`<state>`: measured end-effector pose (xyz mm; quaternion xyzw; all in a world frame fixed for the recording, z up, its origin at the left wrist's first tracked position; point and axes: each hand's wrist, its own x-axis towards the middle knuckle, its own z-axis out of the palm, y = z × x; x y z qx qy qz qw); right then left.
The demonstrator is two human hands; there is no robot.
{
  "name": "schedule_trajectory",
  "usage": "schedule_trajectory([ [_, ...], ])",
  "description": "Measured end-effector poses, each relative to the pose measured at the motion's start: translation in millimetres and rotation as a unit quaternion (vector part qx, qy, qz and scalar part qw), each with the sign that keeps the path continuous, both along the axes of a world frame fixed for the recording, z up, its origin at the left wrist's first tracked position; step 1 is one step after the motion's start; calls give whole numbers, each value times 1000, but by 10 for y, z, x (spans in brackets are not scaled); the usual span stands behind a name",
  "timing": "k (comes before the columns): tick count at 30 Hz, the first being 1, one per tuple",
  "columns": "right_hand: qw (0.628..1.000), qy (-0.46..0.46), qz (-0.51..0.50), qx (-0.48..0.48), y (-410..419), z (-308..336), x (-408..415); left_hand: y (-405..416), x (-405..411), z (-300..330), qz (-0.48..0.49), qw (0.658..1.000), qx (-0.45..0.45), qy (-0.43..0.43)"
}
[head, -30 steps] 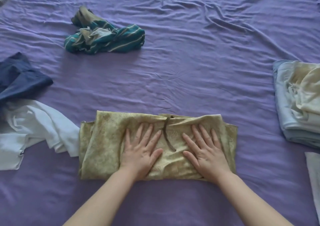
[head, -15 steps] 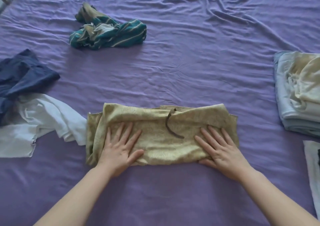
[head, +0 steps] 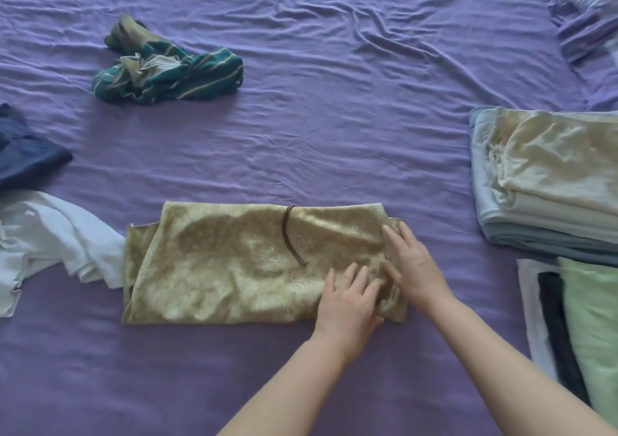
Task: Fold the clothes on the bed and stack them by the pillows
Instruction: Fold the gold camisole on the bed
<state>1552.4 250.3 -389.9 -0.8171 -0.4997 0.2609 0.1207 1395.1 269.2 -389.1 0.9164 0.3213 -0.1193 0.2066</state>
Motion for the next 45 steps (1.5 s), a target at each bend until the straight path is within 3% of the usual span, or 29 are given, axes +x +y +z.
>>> schedule_trajectory([
  [3, 998, 51, -22, 31, 74, 28, 44, -105, 122, 13, 21, 999, 24, 31],
  [9, 984, 100, -121, 85, 177, 108, 73, -99, 195, 22, 98, 973, 81, -195],
  [12, 970, 156, -177, 53, 282, 233, 51, -44, 20, 210, 132, 963, 65, -226],
  [14, 960, 209, -177, 64, 406, 358, -43, 22, -154, 304, 215, 946, 20, -241],
  [17, 959, 224, -148, 94, 657, 588, -333, 115, -526, 466, 353, 896, -98, -250],
  [19, 967, 200, -110, 116, 843, 727, -628, 184, -811, 589, 390, 877, -105, -259],
  [24, 976, 168, 6, 136, 1298, 883, -1615, 378, -1544, 700, 427, 874, -49, -229],
  [30, 977, 168, 68, 109, 1659, 672, -2689, 585, -2321, 559, 485, 857, -82, -154],
  [36, 955, 266, 116, 59, 1807, 415, -3004, 747, -2778, 292, 508, 844, -92, -143],
  [38, 968, 217, 91, 91, 1704, 374, -2861, 806, -2867, 238, 523, 834, -66, -163],
  [41, 987, 53, -33, 148, 1458, 312, -2507, 994, -2868, 225, 560, 802, -64, -198],
  [43, 988, -1, -112, 109, 1304, 267, -2299, 1147, -2791, 236, 574, 788, -109, -194],
  [45, 986, 0, -166, 30, 1177, 217, -2188, 1275, -2699, 219, 576, 791, -129, -162],
])
